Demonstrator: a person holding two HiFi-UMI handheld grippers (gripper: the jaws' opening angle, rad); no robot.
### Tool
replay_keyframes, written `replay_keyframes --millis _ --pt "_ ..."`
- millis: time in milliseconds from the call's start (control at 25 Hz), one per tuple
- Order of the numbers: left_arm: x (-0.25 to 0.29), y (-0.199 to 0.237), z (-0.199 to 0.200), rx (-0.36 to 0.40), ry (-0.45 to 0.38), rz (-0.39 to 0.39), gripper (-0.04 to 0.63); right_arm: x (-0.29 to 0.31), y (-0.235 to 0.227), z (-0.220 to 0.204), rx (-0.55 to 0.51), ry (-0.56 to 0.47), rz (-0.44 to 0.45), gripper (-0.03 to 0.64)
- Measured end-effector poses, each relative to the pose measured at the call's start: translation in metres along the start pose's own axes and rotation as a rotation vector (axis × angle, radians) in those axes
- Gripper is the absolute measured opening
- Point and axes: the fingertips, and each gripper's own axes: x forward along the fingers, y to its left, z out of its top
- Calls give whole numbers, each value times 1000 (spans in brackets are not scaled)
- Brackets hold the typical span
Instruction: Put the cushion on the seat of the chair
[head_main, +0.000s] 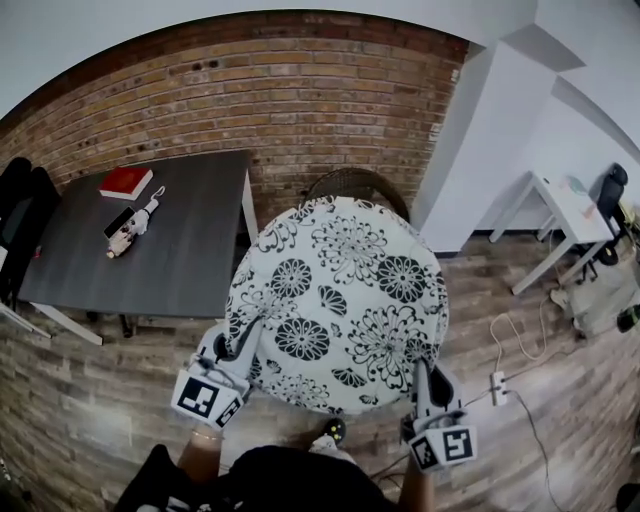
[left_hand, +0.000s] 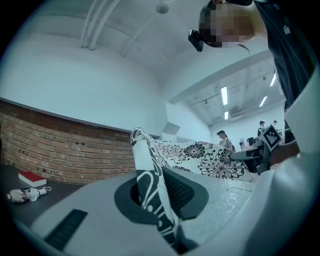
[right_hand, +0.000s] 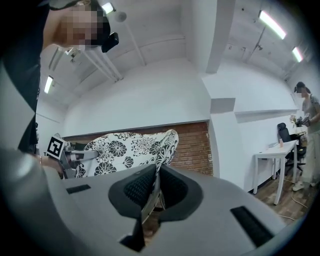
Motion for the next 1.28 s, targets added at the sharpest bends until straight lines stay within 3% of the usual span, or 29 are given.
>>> replay_keyframes --millis 480,960,1280 --pt "0 -8 -7 31 -22 46 12 8 -11 -11 -13 -21 57 18" --pt "5 -12 -16 20 -17 47 12 14 -16 -14 -19 -14 62 18" --pt "-2 -10 1 39 -27 42 12 2 -4 -4 4 -53 48 18"
